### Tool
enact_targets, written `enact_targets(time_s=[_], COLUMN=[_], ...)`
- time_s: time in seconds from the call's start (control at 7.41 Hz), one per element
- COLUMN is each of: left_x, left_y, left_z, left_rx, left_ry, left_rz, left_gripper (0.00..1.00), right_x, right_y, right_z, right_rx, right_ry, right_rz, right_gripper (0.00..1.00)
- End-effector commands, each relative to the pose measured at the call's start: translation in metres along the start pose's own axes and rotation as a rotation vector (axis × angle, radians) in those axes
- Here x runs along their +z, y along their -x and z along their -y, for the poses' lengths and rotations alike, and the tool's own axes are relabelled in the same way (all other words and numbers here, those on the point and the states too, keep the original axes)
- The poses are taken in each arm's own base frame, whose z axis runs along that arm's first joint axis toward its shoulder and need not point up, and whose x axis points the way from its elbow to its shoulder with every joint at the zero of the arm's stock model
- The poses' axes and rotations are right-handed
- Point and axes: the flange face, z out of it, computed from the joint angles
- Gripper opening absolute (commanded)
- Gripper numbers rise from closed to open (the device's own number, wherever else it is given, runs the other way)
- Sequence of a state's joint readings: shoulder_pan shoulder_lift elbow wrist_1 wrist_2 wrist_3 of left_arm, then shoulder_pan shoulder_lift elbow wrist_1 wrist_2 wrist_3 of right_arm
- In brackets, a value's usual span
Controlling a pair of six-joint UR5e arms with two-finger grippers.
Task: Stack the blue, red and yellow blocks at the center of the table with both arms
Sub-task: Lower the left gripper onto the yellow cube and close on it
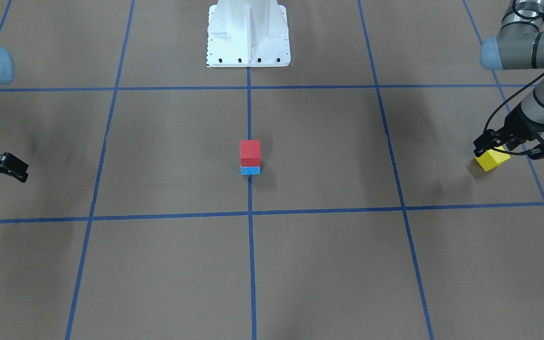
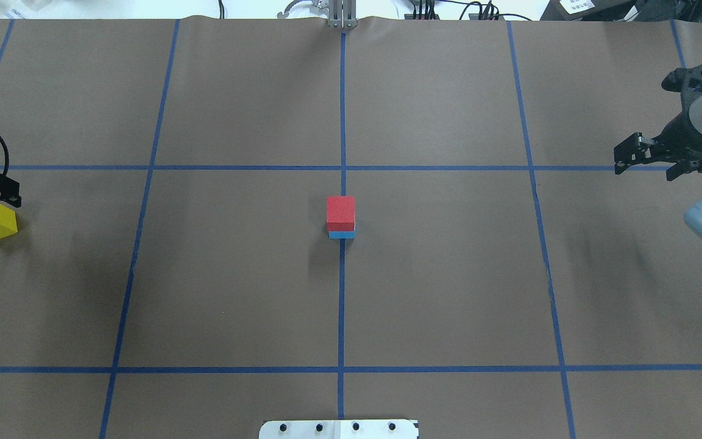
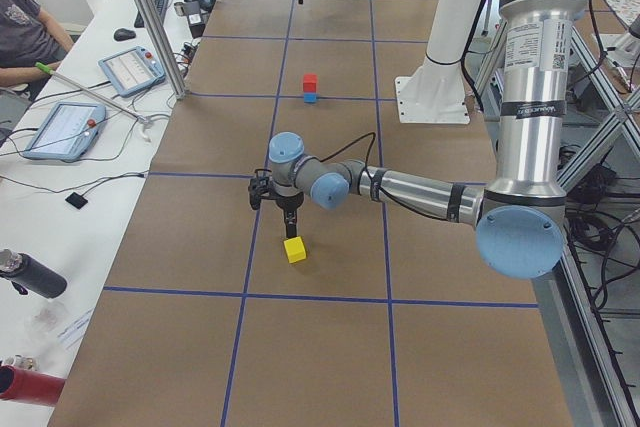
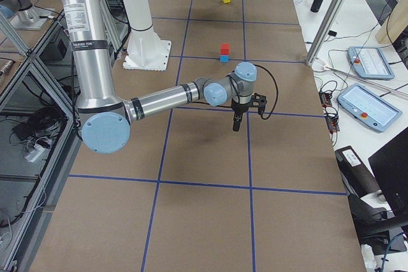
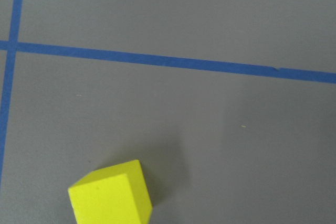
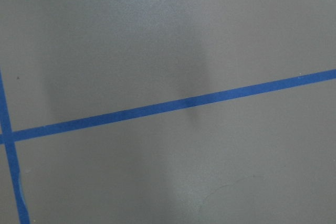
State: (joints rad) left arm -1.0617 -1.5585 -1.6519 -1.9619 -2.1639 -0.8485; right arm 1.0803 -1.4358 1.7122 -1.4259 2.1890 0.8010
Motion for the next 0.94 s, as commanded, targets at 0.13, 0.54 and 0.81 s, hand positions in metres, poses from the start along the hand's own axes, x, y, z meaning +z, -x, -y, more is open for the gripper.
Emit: enact_targets(time_s=[0.13,0.54,0.81], left_x=[0.024,0.041,0.043], left_y=[0.020,0.032,0.033], left_z=[0.002,0.004,0.004], left_rx=[-0.081,-0.109,-0.128], left_ry=[-0.002,0.006,0.008], left_rz=[-0.007,0.000,0.002], left_gripper=[1.00,1.00,0.99], right_x=[-0.002,-0.003,-0.004], right_y=[0.002,0.003,0.004], right_z=[-0.001,-0.001,-0.001], right_rx=[-0.004,-0.006,-0.007], right_ry=[-0.004,-0.006,-0.008], right_rz=[0.005,0.007,0.008], right_gripper=[1.00,1.00,1.00])
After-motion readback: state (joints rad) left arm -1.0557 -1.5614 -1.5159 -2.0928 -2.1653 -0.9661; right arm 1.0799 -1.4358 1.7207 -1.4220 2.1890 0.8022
